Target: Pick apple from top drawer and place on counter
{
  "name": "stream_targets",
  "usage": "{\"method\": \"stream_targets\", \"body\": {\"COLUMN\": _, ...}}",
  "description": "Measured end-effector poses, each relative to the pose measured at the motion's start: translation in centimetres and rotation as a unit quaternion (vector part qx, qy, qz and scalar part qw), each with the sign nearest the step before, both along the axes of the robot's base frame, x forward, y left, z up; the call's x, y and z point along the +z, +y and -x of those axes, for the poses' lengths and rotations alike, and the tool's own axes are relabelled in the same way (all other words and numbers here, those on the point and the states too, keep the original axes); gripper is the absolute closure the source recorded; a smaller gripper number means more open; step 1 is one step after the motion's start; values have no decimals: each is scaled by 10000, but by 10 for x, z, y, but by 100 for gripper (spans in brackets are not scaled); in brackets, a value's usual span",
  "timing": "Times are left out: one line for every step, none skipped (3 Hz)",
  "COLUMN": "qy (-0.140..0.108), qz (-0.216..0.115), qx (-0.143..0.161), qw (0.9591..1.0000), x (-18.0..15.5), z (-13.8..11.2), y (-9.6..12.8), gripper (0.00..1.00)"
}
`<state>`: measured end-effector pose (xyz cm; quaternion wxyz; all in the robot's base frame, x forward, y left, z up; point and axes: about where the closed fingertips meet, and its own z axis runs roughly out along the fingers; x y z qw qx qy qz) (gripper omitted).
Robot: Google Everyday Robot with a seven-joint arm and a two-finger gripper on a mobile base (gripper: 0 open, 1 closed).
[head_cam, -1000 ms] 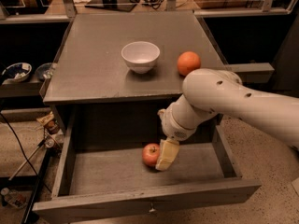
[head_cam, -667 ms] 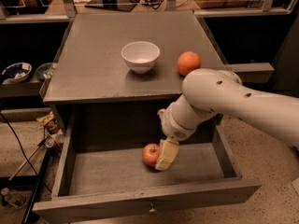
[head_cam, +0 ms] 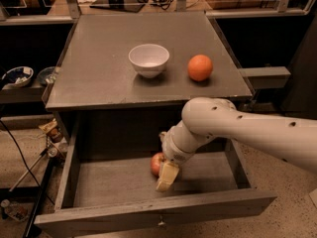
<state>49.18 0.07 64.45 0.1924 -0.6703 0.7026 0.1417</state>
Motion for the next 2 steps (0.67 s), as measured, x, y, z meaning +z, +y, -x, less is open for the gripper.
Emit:
{"method": "stream_targets", "body": {"qy": 28, "qz": -6, "qx": -21, "qw": 10000, "x": -4, "z": 0, "y": -1, "gripper": 0}}
{"method": "stream_targets", "body": {"qy": 186, "qz": 62, "qx": -130, "qw": 9997, "x": -32, "z": -7, "y": -10, "gripper": 0}}
